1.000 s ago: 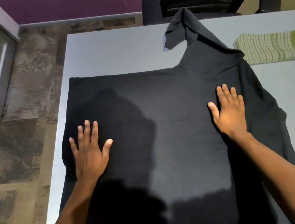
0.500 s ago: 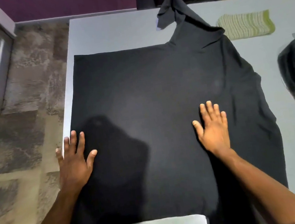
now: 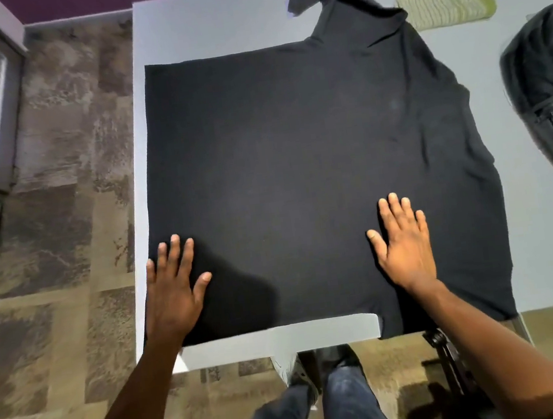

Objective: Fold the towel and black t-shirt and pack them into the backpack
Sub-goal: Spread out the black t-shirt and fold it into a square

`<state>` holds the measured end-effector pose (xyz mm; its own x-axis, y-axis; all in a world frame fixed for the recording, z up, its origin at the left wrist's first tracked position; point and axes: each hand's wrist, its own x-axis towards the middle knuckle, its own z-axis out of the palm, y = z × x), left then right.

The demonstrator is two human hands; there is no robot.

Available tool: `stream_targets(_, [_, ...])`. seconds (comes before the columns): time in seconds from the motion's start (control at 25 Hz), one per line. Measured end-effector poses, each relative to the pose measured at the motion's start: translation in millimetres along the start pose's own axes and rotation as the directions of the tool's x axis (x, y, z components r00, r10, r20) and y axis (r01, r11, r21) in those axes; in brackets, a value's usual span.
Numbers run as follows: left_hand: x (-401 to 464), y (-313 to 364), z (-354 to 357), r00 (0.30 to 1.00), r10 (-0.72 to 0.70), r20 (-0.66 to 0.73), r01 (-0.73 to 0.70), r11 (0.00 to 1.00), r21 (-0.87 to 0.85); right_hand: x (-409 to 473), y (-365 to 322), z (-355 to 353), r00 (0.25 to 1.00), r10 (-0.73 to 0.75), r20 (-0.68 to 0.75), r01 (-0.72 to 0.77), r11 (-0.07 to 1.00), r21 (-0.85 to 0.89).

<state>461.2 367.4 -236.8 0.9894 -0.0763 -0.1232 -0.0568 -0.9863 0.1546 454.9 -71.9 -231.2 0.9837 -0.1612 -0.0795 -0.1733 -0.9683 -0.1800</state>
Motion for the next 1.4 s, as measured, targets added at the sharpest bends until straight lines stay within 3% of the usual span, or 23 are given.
stream_targets(0.16, [-16.1, -12.2, -9.7, 0.998, -0.064, 0.004, 0.064, 0.995, -0.080, -23.8, 5.2, -20.4, 0.989, 0.139, 0.040, -0.143, 0.984, 0.106])
stream_targets(0.24, [-39.5, 0.4, -8.3, 1.000, -0.008, 0.022, 0.011, 0.990, -0.141, -59.3, -22.2, -22.2, 0.996, 0.055, 0.075, -0.065, 0.987, 0.145])
stream_targets(0.36, [-68.9, 18.0, -3.0, 0.985, 0.130, 0.111, -0.121, 0.989, -0.083, -103.9, -45.5, -14.8, 0.974, -0.120, 0.191, 0.104, 0.990, 0.094])
stream_targets(0.56, [-75.5, 4.6, -15.1, 0.962, 0.170, 0.213, -0.149, 0.982, -0.114, -118.9, -21.7, -15.1, 0.943, -0.154, 0.293, 0.160, 0.987, 0.005])
stream_targets(0.88, [-83.5, -7.6, -27.5, 0.952, 0.159, 0.260, -0.106, 0.973, -0.206, -140.4, -13.3, -32.9, 0.990, -0.038, 0.138, 0.054, 0.992, -0.114])
stream_targets(1.08, [-85.2, -1.6, -34.2, 0.948, 0.175, 0.267, -0.125, 0.973, -0.196, -138.5, -17.3, -44.3, 0.986, 0.030, 0.162, -0.006, 0.989, -0.148])
stream_targets(1.24, [-84.4, 11.9, -50.4, 0.924, 0.097, 0.369, -0.051, 0.990, -0.132, -137.3, -7.9, -56.1, 0.981, 0.049, 0.190, -0.019, 0.988, -0.156])
stream_targets(1.4, [-83.8, 22.1, -56.1, 0.961, 0.050, 0.273, -0.073, 0.995, 0.074, -136.0, 4.7, -67.0, 0.982, 0.015, 0.191, 0.022, 0.981, -0.191])
